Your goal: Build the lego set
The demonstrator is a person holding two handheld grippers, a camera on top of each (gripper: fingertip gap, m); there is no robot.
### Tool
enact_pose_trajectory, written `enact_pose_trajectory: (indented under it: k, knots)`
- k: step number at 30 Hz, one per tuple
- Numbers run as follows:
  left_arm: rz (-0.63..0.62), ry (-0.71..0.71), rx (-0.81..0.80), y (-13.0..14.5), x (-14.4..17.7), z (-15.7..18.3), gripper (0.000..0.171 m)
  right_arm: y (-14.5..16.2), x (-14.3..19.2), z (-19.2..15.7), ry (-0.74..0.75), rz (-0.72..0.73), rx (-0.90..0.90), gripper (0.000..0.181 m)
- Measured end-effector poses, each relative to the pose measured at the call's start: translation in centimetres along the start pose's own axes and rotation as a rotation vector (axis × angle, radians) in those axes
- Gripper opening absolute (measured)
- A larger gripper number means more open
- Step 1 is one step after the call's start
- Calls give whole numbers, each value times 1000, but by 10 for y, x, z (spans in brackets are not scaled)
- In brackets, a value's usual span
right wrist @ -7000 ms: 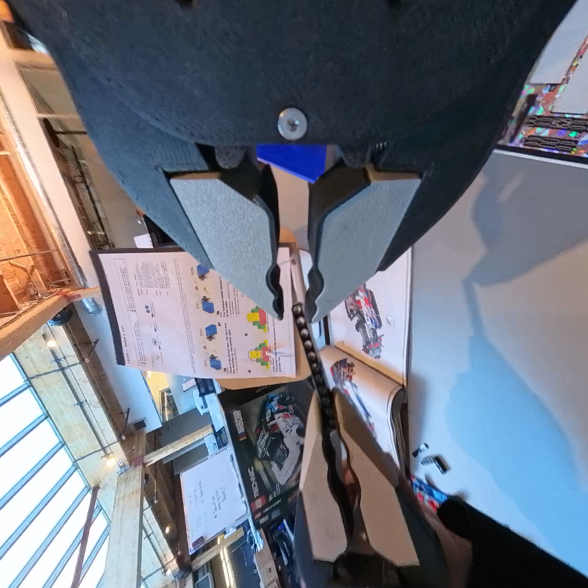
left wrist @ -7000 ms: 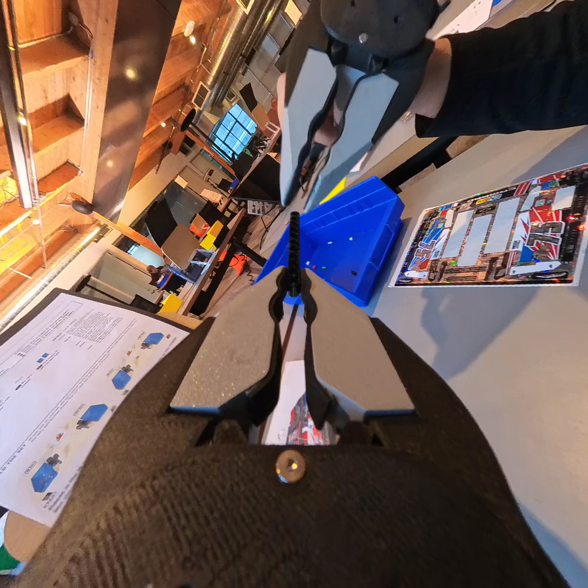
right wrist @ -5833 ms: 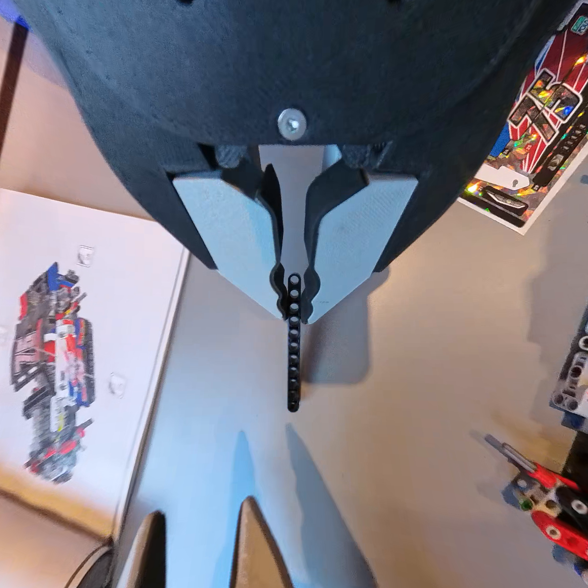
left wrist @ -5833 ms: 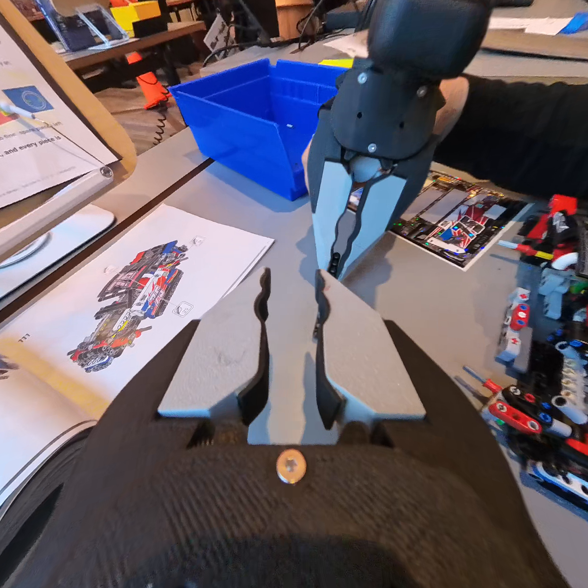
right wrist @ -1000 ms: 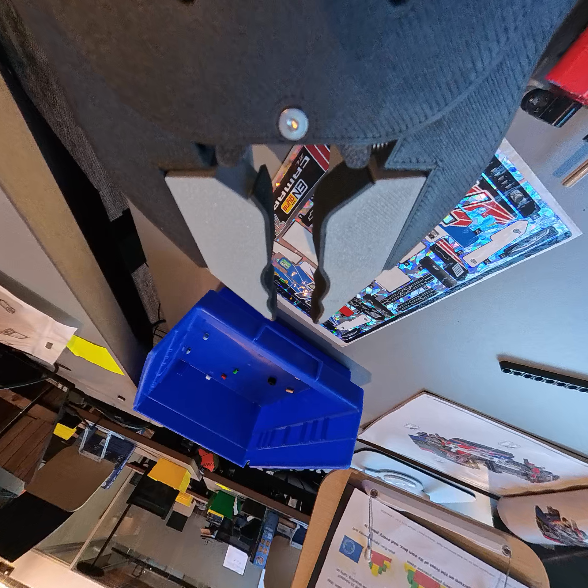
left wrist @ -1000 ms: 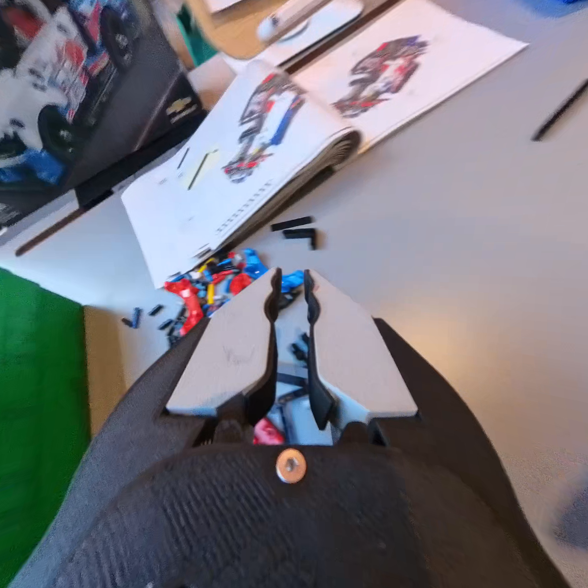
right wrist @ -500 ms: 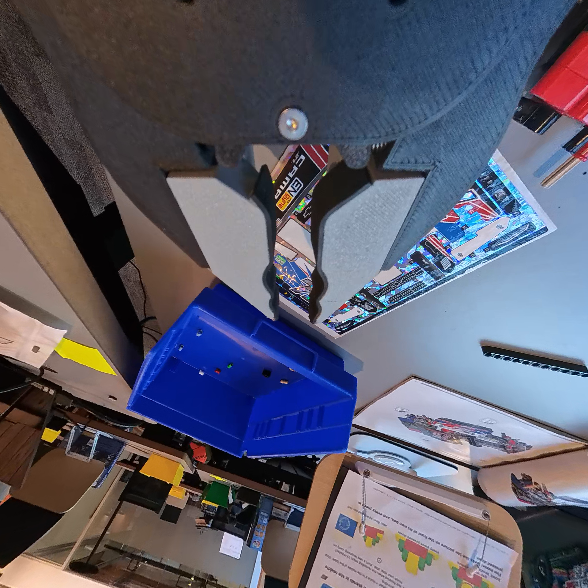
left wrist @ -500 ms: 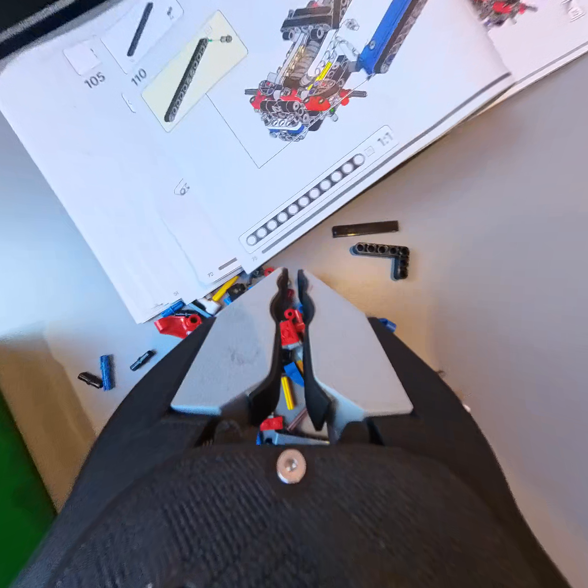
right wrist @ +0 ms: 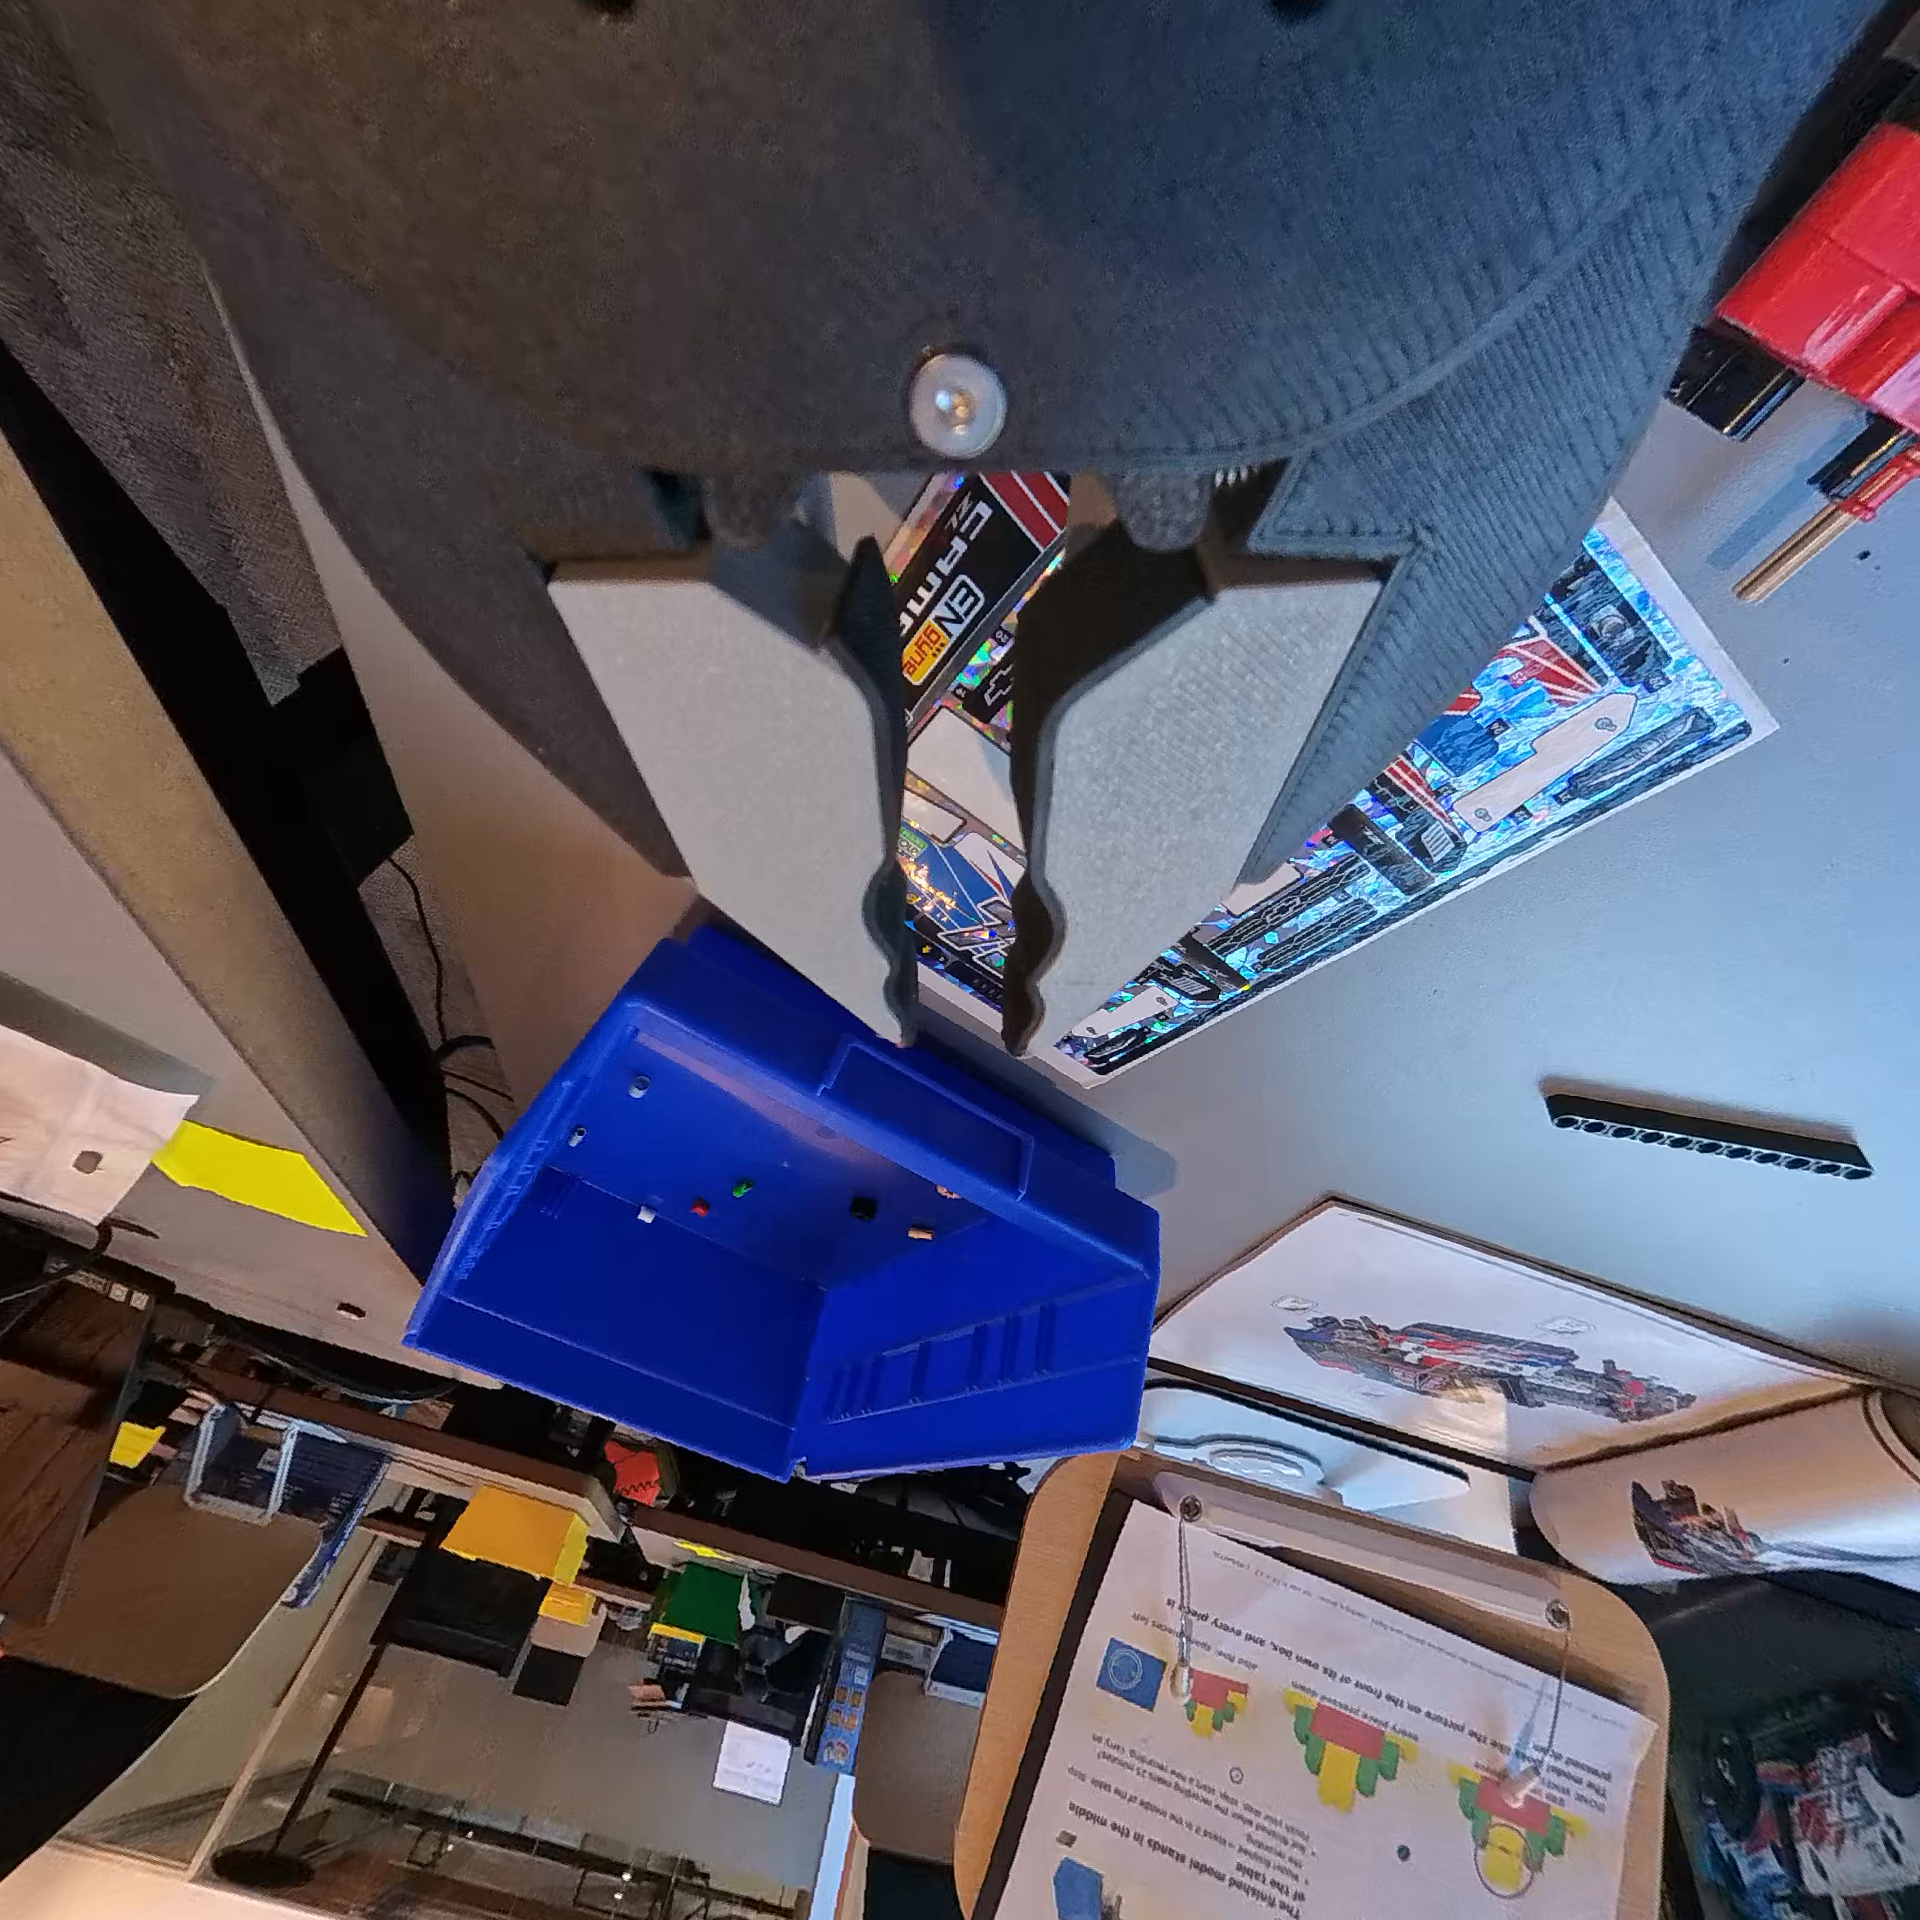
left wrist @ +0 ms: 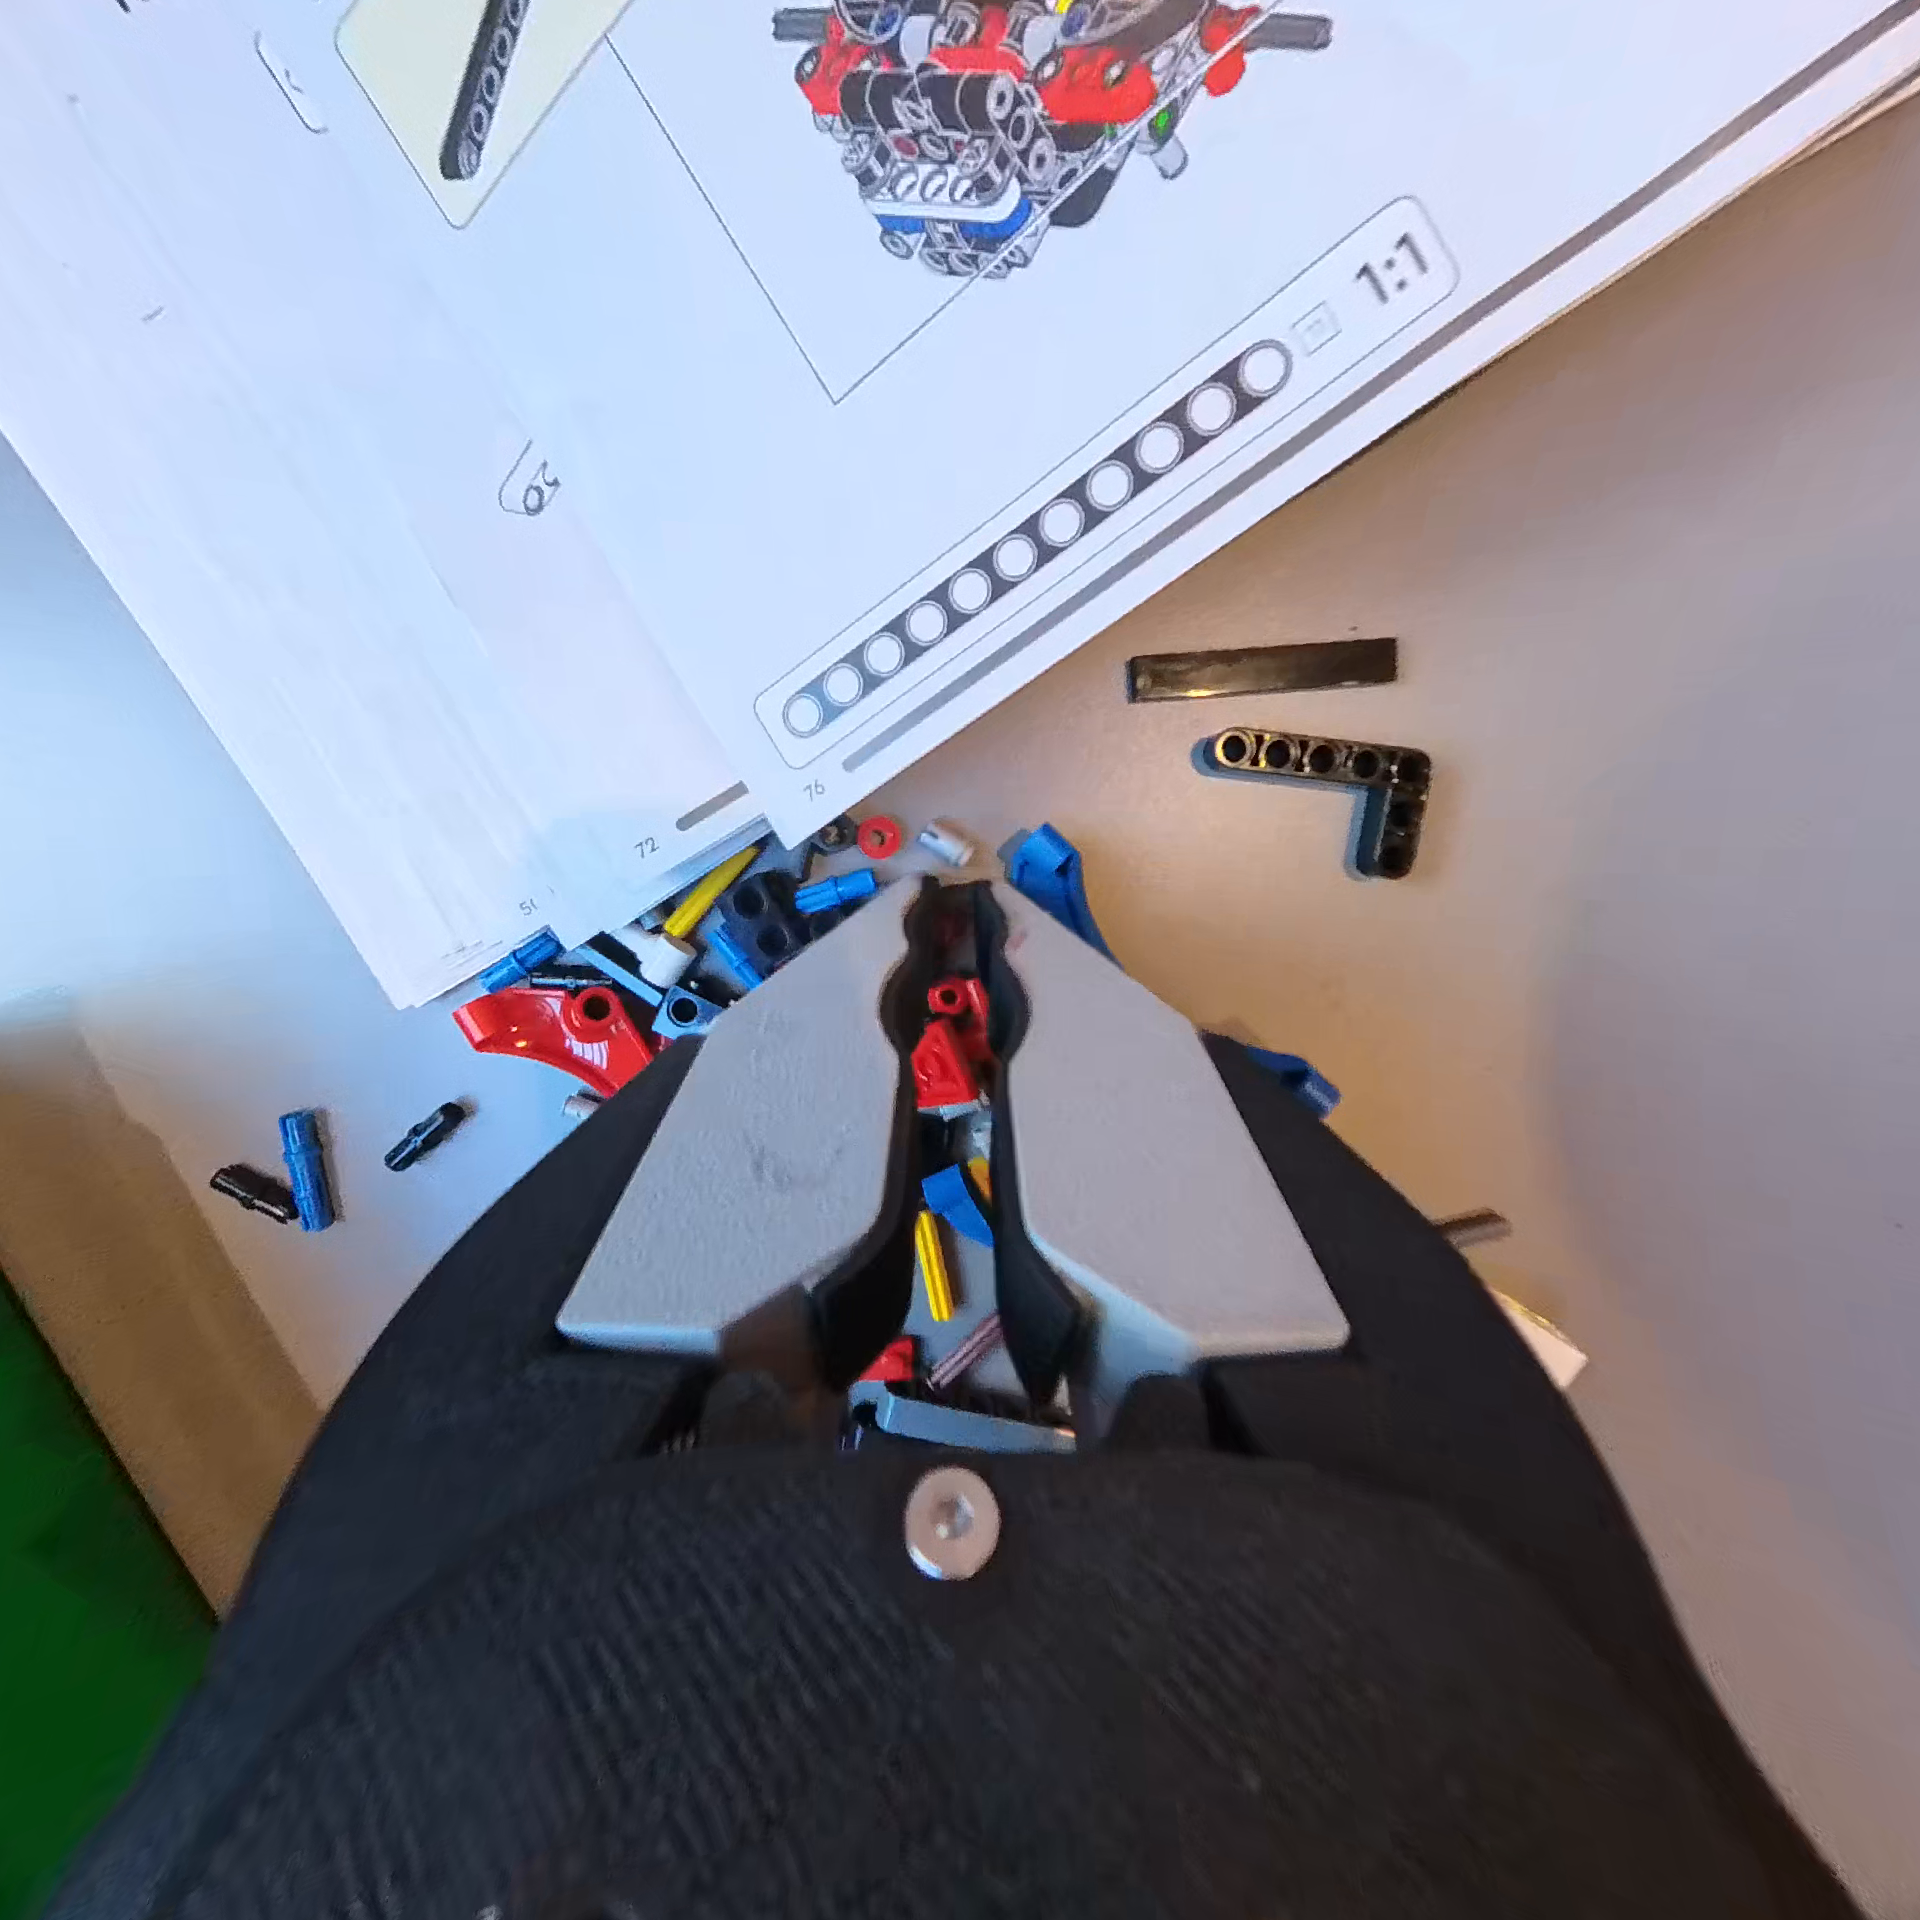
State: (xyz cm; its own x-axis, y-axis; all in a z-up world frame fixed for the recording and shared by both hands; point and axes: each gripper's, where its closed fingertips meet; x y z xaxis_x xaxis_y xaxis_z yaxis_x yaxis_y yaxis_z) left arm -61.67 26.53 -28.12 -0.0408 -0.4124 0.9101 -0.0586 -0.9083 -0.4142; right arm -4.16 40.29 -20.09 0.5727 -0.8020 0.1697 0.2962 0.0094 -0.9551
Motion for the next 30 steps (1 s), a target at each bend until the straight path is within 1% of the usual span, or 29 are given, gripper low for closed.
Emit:
enact_pose_trajectory:
  k: [1, 4, 7, 11, 13, 17, 20, 27, 30]
  knots:
    - [3, 0, -2, 0, 0, 0, 0, 0, 0, 0, -1, 2, -3, 13]
    - [3, 15, 7, 0, 0, 1, 0, 0, 0, 0, -5, 4, -9, 13]
    - [4, 26, 11, -1, 1, 2, 5, -1, 1, 0, -6, 8, -11, 13]
    - [54, 50, 31, -13, 6, 4, 6, -1, 1, 0, -8, 10, -13, 12]
    - [76, 34, 29, -20, 7, 2, 7, -1, 1, 0, -8, 10, -15, 11]
    - [76, 46, 65, -26, -3, 8, 9, -2, 1, 1, -9, 14, -18, 11]
    - [88, 28, 33, -29, -2, 11, 7, -2, 2, 1, -10, 19, -23, 10]
    - [79, -48, -35, -26, 4, 6, 7, -3, 2, 0, -20, 21, -29, 8]
    - [114, -48, -99, -30, 5, 10, 7, -3, 2, 0, -20, 26, -33, 8]
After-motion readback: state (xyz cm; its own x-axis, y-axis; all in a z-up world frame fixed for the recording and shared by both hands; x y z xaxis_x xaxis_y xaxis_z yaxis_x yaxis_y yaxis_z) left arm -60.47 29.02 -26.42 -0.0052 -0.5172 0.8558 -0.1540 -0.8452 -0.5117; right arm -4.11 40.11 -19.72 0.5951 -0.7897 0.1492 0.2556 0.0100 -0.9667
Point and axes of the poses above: each gripper's, where its closed fingertips meet, x back along the fingers, y out of its underside, z = x × y across the jaws, and after that the axes turned 3 degrees about x, right-handed
